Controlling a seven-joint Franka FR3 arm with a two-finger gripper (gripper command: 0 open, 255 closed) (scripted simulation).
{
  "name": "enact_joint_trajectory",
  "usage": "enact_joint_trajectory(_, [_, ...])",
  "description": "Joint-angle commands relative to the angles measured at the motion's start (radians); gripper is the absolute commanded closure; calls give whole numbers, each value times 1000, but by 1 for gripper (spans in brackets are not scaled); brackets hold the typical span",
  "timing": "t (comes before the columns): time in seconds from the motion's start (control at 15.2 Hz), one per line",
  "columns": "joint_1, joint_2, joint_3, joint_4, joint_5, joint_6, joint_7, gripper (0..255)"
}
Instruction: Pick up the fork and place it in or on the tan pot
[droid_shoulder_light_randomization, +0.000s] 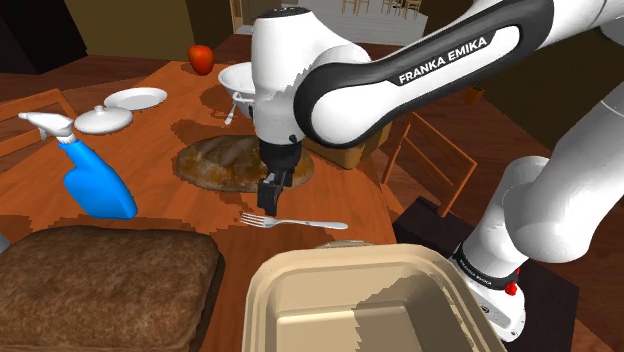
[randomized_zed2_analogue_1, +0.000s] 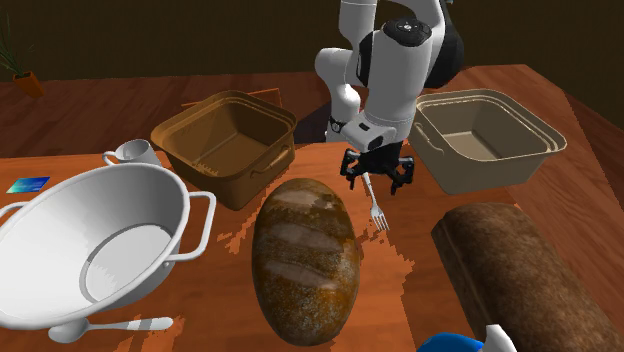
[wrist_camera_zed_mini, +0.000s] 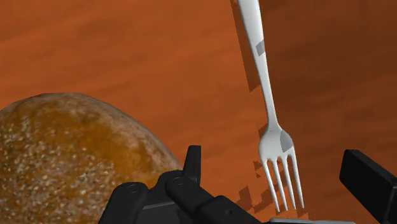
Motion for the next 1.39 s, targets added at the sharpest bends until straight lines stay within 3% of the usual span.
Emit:
enact_joint_trajectory(0.0, [15, 42, 23, 12, -17, 37, 13, 0])
enact_joint_trajectory(0.53, [16, 100, 30, -36, -44, 139, 33, 0])
enact_joint_trajectory(1.06, [16, 100, 30, -36, -44, 139, 33, 0])
enact_joint_trajectory(1.12, [16, 100, 30, -36, -44, 139, 33, 255])
enact_joint_trajectory(1.32, [15, 101, 29, -35, -44, 138, 32, 255])
